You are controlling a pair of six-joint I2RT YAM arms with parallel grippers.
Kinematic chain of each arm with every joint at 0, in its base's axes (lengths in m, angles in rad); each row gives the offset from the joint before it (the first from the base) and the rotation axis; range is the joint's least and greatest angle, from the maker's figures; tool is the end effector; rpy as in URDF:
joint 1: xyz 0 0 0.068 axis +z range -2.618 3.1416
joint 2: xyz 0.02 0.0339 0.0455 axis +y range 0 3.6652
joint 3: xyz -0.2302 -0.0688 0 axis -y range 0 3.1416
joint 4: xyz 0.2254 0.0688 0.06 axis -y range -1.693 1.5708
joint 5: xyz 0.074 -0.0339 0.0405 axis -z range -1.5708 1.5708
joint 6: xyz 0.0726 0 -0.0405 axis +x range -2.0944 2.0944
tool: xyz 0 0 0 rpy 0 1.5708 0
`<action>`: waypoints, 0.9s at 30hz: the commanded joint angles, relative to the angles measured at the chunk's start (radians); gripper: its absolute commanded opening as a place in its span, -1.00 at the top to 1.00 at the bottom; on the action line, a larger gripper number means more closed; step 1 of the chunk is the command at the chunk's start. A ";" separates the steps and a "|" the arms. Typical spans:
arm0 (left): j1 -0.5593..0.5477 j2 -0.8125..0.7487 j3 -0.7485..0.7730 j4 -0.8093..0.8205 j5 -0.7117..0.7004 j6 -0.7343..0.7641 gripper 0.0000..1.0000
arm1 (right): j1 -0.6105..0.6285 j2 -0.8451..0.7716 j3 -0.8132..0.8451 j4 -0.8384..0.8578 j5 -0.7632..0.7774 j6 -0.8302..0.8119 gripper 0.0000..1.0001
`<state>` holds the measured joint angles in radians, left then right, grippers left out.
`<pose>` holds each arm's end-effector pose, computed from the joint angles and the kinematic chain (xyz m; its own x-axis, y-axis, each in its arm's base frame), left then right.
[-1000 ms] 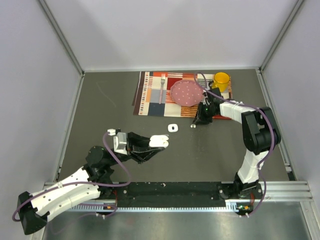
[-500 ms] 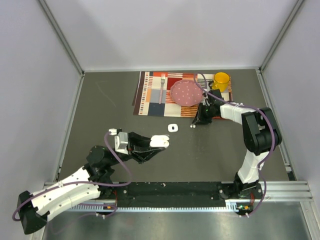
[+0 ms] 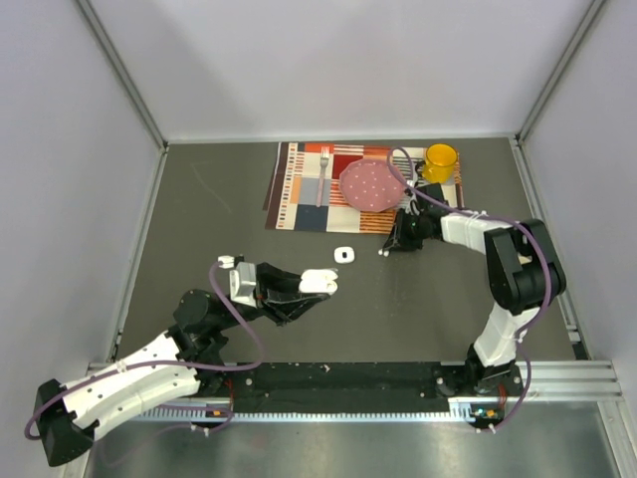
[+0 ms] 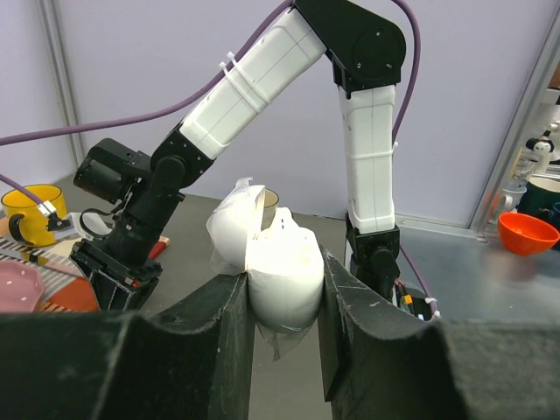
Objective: Insert the wireless bluetooth earbuds into the charging case
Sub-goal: Pick up the left earbud from the center of the board.
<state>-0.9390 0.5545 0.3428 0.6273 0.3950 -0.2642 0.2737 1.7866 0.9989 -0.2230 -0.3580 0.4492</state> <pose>0.0875 -0.1668 0.3029 -0.0186 -0.3827 -0.9237 0.9820 0.1669 -0.0889 0.3265 0.1181 0.1006 -0.9225 0.1634 -0.3496 -0.0353 0.8664 0.4981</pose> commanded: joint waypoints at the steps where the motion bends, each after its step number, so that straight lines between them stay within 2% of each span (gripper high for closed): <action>1: -0.004 0.004 -0.002 0.049 -0.004 -0.013 1.00 | -0.007 -0.012 -0.046 -0.030 0.037 -0.027 0.55; 27: -0.003 -0.005 -0.010 0.041 -0.012 -0.036 1.00 | -0.005 -0.047 -0.121 0.089 -0.035 -0.040 0.50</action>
<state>-0.9390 0.5583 0.3332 0.6273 0.3943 -0.2893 0.2718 1.7508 0.9176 -0.1234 -0.4088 0.4454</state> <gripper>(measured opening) 0.342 0.248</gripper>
